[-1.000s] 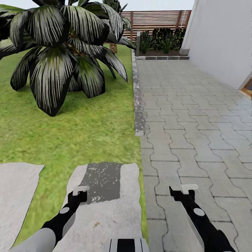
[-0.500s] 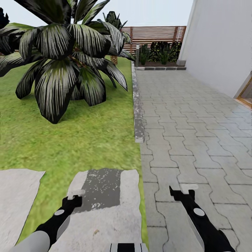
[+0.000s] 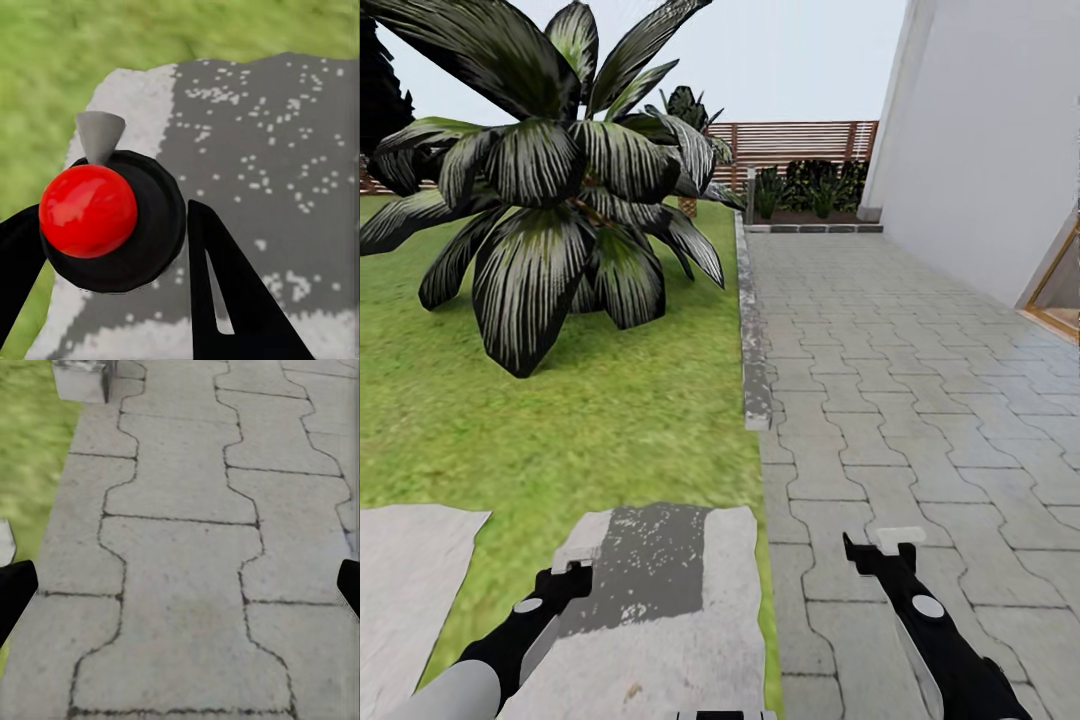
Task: In the garden, pick up the pesticide atomizer on the floor and spray pesticide onto both trees until each tree trunk is fully covered.
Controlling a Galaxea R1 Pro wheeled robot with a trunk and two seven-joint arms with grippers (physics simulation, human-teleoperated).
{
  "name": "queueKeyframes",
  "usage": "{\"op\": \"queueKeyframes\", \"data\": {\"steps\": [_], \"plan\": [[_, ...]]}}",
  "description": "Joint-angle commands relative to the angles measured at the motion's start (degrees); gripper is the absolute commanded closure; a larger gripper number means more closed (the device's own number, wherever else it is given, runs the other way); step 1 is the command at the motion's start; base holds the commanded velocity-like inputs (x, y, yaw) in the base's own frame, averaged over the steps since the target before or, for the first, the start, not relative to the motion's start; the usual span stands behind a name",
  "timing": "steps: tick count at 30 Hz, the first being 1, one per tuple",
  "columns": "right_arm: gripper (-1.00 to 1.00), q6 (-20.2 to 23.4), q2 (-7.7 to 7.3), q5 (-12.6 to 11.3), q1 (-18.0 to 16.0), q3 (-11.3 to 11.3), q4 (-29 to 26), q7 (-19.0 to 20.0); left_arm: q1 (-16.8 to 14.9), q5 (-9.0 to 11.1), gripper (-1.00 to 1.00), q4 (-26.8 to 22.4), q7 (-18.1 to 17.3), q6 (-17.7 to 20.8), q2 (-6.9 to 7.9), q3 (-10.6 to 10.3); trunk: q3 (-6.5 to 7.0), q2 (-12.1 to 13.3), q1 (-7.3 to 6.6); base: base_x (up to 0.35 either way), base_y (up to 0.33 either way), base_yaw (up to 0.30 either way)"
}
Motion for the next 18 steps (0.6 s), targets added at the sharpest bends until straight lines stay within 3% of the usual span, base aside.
{"op": "queueKeyframes", "data": {"steps": [1, 18], "plan": [[-1.0, 0.0, 0.0, 0.01, 0.0, 0.01, 0.01, 0.0, 0.0, 0.0, 1.0, 0.02, 0.0, 0.06, 0.0, 0.01, 0.32, 0.02, -0.02, 0.0, 0.0, 0.0], [-1.0, 0.01, 0.0, 0.03, 0.0, 0.02, 0.06, 0.16, 0.0, 0.17, 1.0, 0.08, 0.0, 0.17, 0.0, 0.01, 4.28, 6.84, -3.76, 0.0, 0.0, 0.0]]}}
